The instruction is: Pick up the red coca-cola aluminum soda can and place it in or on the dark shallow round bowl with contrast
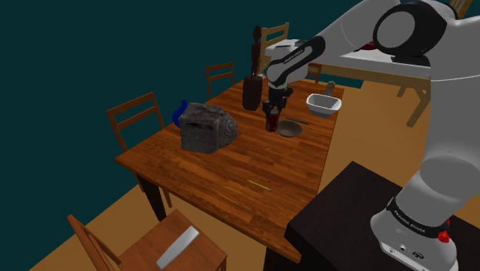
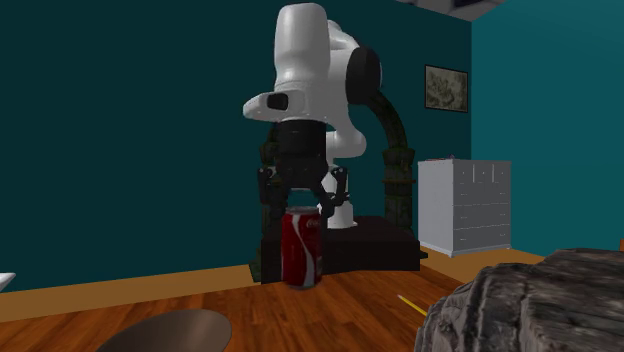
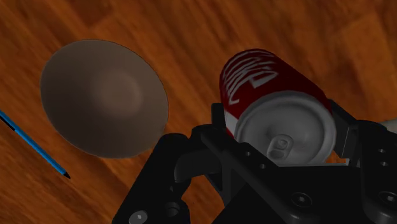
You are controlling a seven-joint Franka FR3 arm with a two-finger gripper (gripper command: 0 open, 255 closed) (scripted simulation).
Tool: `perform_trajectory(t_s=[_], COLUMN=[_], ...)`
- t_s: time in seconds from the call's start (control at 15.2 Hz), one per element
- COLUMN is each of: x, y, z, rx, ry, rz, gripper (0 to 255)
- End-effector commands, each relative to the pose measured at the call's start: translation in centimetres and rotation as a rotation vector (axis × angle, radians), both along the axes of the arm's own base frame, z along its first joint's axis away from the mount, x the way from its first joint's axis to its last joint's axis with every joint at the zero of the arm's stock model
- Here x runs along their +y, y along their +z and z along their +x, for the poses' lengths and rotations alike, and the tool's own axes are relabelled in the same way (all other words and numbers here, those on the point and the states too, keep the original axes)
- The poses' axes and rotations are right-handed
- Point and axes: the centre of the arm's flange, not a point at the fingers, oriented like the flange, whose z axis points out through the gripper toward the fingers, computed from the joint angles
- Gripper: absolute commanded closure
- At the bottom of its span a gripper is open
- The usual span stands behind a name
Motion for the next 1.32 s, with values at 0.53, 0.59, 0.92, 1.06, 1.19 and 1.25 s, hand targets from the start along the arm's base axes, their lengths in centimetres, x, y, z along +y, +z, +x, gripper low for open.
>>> perform_trajectory(t_s=[0.53,0.59,0.92,1.06,1.19,1.25], x=[-12.9,-14.2,-20.2,-20.2,-20.2,-20.2], y=[0.9,1.1,1.7,0.6,-0.4,-0.9], z=[1.6,1.7,2.5,2.5,2.5,2.5], rx=[-0.001,-0.001,-0.001,-0.001,-0.001,-0.001], ry=[0.001,0.001,0.001,0.001,0.001,0.001], rz=[0.000,0.000,0.000,0.000,0.000,0.000], gripper=[255,255,255,255,255,255])
